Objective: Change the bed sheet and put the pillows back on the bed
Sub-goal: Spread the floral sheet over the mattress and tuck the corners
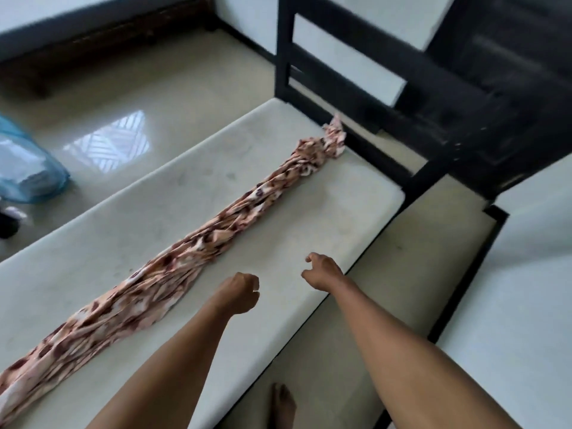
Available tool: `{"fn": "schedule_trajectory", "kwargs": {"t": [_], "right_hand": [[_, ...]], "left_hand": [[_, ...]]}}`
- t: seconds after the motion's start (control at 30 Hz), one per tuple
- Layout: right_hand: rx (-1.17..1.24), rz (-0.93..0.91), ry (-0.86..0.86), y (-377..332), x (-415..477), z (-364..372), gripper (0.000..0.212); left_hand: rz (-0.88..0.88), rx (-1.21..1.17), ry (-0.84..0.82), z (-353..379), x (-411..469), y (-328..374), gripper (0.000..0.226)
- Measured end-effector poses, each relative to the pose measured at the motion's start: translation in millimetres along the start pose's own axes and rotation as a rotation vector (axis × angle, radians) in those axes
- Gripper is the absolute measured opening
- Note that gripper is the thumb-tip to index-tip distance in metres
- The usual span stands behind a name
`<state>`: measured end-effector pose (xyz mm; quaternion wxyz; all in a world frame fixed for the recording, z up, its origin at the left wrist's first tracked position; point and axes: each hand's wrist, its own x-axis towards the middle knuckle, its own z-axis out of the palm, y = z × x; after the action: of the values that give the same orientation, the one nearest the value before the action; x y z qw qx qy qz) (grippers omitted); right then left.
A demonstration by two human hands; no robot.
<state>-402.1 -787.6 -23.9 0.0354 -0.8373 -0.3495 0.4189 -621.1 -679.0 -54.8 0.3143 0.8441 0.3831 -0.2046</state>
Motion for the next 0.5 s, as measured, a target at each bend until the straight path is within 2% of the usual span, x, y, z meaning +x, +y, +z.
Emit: {"fn": "schedule_trajectory", "kwargs": {"t": [0.1, 0.23, 0.5], "right_hand": [[0.029, 0.06, 0.034, 37.1, 9.9, -52.4, 0.054], [0.014, 0.073, 0.032, 63.2, 45.5, -98.5, 0.054], [-0.176, -0.051, -0.051, 64.6, 170.3, -156.8, 0.054]], "left_hand": [[0.061, 0.019, -0.01, -9.9, 35.1, 62.2, 0.026], [0.1, 0.024, -0.029, -12.7, 86.5, 107.5, 0.028], [-0.026, -0.1, -0.011, -27.7, 208.1, 116.6, 0.026]]}}
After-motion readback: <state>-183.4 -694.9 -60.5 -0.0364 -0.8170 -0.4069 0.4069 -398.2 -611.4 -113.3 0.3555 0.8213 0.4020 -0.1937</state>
